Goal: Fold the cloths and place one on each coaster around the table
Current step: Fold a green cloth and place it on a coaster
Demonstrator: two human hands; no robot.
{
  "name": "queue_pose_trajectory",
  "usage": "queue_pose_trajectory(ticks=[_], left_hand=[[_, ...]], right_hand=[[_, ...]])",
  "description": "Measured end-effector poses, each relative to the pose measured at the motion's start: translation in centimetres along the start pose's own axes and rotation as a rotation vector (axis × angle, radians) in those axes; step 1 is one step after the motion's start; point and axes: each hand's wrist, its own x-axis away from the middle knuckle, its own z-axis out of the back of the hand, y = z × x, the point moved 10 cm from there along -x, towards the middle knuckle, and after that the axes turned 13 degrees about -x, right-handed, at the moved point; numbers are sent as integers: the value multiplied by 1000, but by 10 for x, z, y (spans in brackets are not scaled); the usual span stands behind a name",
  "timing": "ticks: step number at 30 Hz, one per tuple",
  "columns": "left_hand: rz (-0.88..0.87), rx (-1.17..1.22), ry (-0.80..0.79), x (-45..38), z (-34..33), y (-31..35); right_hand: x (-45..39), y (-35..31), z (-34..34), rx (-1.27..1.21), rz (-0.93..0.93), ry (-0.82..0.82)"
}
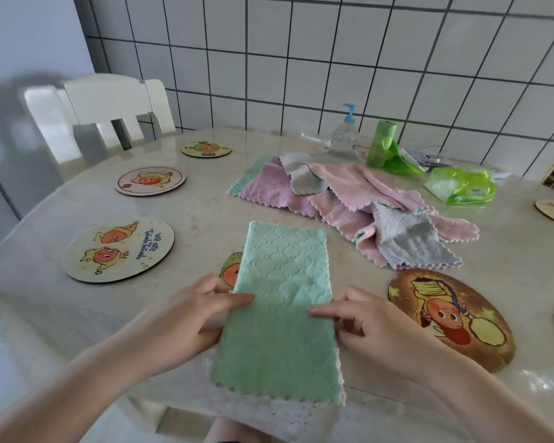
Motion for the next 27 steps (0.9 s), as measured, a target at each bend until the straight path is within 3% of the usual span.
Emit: queue_pose_trajectory(ticks=[2, 5, 9, 11, 13, 15, 19, 27], left_hand=[[-107, -220, 136, 3, 10, 4], [-299, -315, 299, 11, 13, 19], [-504, -287, 317, 9, 1, 26], [-390, -61, 270, -1, 5, 13], [-157, 155, 258, -16, 13, -8], [-10, 276, 273, -33, 17, -23], [113, 465, 252, -68, 17, -36], [256, 438, 145, -121, 0, -65]], right_hand=[[7, -11, 3, 270, 170, 101], [22, -26, 1, 514, 397, 242], [24, -32, -15, 529, 534, 169], [16, -26, -5, 281, 411, 165], [4, -11, 15, -12, 177, 253], [-10, 7, 27, -151, 10, 326], [-44, 26, 41, -284, -151, 379], [-90, 64, 51, -246, -376, 378]])
